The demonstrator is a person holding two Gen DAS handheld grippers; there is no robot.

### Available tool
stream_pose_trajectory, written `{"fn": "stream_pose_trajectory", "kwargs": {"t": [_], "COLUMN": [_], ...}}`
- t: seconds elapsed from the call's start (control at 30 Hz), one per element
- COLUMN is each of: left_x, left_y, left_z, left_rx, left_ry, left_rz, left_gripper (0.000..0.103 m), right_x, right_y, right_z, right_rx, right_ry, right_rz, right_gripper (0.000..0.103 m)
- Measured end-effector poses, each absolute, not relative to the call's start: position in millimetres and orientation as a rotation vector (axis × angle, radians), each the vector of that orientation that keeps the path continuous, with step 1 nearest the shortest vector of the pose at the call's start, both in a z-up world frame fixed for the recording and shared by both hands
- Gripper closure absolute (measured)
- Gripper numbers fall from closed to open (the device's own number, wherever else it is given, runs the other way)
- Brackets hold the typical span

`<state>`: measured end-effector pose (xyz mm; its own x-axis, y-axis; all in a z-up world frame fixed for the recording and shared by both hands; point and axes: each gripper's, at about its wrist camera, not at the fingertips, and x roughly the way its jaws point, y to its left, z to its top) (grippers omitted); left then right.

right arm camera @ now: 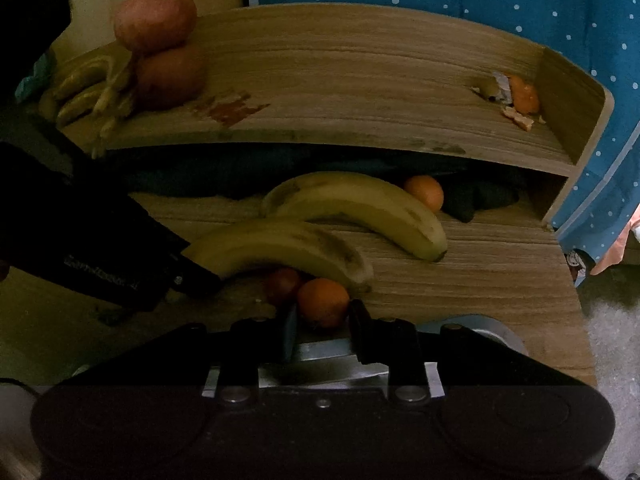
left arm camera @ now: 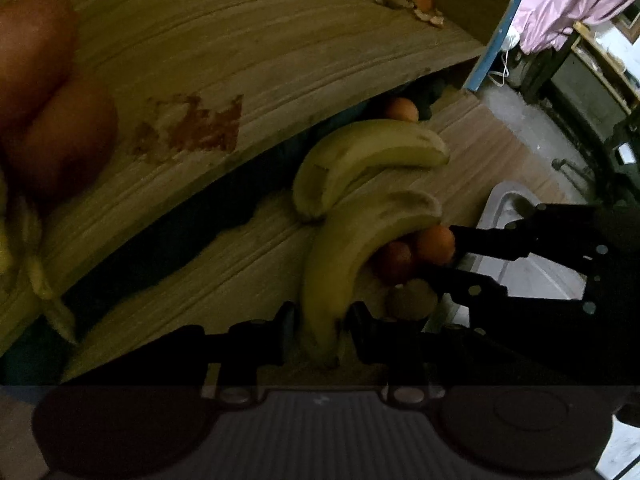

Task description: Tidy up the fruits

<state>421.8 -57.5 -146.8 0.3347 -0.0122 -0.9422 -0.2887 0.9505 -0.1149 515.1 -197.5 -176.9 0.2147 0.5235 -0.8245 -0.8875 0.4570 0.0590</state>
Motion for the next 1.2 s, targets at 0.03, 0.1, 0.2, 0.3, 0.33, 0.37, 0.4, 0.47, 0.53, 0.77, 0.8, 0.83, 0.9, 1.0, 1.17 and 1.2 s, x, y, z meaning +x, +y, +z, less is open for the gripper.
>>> {"fn": "stream_pose_trajectory", "kwargs": {"t": [0.03, 0.1, 0.2, 0.3, 0.33, 0.37, 0.4, 0.47, 0.53, 0.77, 0.8, 0.83, 0.9, 1.0, 1.17, 1.2], "left_x": [424, 429, 439, 447, 449, 450, 452, 454, 453, 447, 446, 445, 441, 432, 421, 418], "left_y": [-58, -59, -60, -62, -63, -63, -63, -63, -64, -64, -64, -62, -60, -57, -61, -63], "left_z": [-147, -147, -150, -152, -153, -153, -153, -153, -153, -151, -150, -150, -148, -143, -134, -131], "left_rx": [-0.271, -0.243, -0.212, -0.186, -0.178, -0.172, -0.168, -0.165, -0.165, -0.193, -0.203, -0.211, -0.225, -0.257, -0.283, -0.287], "left_ry": [1.220, 1.212, 1.206, 1.206, 1.206, 1.206, 1.207, 1.204, 1.199, 1.192, 1.193, 1.193, 1.193, 1.189, 1.176, 1.173], "left_rz": [0.182, 0.173, 0.151, 0.131, 0.127, 0.123, 0.121, 0.119, 0.116, 0.124, 0.129, 0.134, 0.146, 0.163, 0.167, 0.167], "left_gripper": [0.064, 0.062, 0.059, 0.058, 0.058, 0.058, 0.058, 0.058, 0.060, 0.067, 0.067, 0.067, 0.067, 0.067, 0.067, 0.067], "right_x": [516, 517, 519, 522, 523, 523, 524, 525, 526, 524, 523, 521, 518, 512, 503, 501], "right_y": [-197, -197, -196, -195, -195, -194, -194, -193, -192, -191, -192, -192, -194, -199, -214, -218], "right_z": [-177, -177, -179, -180, -181, -181, -182, -183, -184, -182, -180, -178, -174, -167, -156, -154], "right_rx": [-0.484, -0.483, -0.485, -0.483, -0.483, -0.481, -0.480, -0.477, -0.475, -0.483, -0.480, -0.479, -0.478, -0.472, -0.455, -0.452], "right_ry": [0.904, 0.909, 0.913, 0.919, 0.921, 0.923, 0.925, 0.927, 0.927, 0.902, 0.896, 0.890, 0.879, 0.866, 0.849, 0.848], "right_rz": [1.033, 1.037, 1.039, 1.042, 1.043, 1.044, 1.044, 1.042, 1.041, 1.035, 1.034, 1.033, 1.030, 1.018, 0.983, 0.975], "right_gripper": [0.073, 0.073, 0.072, 0.070, 0.070, 0.070, 0.070, 0.070, 0.071, 0.073, 0.073, 0.073, 0.073, 0.073, 0.073, 0.073]}}
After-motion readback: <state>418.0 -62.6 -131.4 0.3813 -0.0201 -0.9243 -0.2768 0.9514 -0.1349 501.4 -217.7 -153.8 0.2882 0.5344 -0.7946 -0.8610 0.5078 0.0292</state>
